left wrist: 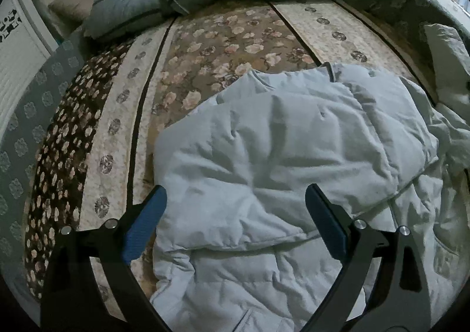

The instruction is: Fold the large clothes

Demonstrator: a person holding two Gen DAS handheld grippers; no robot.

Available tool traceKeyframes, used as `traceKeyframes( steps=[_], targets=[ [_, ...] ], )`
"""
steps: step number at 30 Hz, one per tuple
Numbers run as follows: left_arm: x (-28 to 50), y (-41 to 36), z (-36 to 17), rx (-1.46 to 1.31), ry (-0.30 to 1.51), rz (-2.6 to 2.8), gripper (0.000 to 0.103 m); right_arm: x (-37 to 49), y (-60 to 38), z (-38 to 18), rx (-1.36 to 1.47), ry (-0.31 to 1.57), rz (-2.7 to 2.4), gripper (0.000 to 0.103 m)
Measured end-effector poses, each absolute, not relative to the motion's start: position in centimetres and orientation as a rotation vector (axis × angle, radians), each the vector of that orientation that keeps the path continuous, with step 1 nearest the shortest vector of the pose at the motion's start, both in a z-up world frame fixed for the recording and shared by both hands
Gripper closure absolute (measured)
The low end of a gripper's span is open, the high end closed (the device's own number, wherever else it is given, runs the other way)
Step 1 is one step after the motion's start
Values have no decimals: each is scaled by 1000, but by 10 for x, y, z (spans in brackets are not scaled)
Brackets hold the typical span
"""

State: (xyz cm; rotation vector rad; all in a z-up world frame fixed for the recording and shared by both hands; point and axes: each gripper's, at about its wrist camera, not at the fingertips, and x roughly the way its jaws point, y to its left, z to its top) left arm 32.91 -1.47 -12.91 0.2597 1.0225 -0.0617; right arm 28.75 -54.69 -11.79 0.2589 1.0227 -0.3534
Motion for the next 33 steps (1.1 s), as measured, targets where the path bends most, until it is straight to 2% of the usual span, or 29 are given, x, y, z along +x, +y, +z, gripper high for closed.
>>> traceKeyframes(
  steps=[2, 6, 13, 19, 24, 28, 33],
  targets=[
    [326, -15, -130, 295, 1012, -49, 9, 290, -543, -117, 279, 1012, -318, 84],
    [325, -5, -129, 270, 1014, -47, 9, 279, -506, -95, 142, 991, -243, 90],
    [317, 17, -107, 146, 991, -58, 9, 257, -436, -46, 40, 943, -91, 90],
    [302, 38, -85, 137, 958, -36, 9, 249, -374, -33, 43, 941, 31, 90],
    [296, 61, -84, 123, 969, 4, 9, 251, -305, -49, 55, 973, 141, 90],
    [289, 75, -90, 114, 994, 32, 9, 258, -255, -81, -57, 1060, 171, 90],
    [276, 85, -97, 154, 1008, 55, 8, 258, -250, -103, -78, 1172, 131, 84]
  ],
)
